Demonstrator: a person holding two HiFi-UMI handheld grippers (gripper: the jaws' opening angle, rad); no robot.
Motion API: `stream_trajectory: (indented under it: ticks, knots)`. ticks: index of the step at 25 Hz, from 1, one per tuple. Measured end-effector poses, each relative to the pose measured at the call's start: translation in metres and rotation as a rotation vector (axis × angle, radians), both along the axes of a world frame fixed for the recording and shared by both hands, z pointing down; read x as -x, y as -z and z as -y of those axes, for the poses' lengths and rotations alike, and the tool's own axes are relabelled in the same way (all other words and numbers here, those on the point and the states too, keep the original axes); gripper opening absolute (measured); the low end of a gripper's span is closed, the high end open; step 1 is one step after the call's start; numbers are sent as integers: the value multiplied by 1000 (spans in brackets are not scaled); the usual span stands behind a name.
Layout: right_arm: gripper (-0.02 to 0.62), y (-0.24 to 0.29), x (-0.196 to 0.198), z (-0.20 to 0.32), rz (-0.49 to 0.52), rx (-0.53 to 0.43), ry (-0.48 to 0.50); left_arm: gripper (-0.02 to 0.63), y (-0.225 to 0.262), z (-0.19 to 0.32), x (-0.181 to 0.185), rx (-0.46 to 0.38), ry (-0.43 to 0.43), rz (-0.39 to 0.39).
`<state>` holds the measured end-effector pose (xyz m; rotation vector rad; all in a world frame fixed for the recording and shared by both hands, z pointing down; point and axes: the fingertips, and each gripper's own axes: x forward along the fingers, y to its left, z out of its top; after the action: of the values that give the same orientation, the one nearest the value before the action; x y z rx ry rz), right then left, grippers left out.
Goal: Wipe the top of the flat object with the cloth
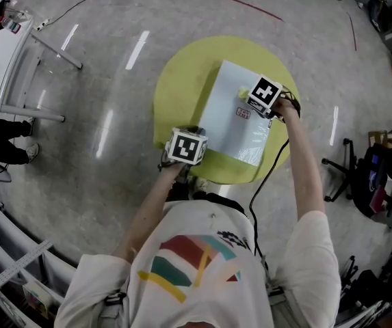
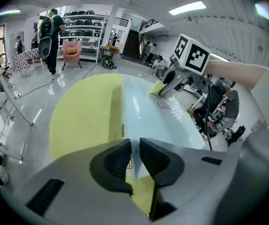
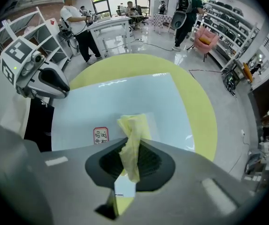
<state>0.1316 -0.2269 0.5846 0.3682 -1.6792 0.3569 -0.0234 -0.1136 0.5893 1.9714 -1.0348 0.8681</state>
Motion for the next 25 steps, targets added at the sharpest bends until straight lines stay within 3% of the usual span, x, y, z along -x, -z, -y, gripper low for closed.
stream_trajectory:
  ticks: [14,25]
  knots:
    - [26,-3,18,-57,15,8,11,67,7,6,2,-68,-6,35]
    - [26,-2,38,-107,81,81,3,67,11,7,1,-84,-9,44]
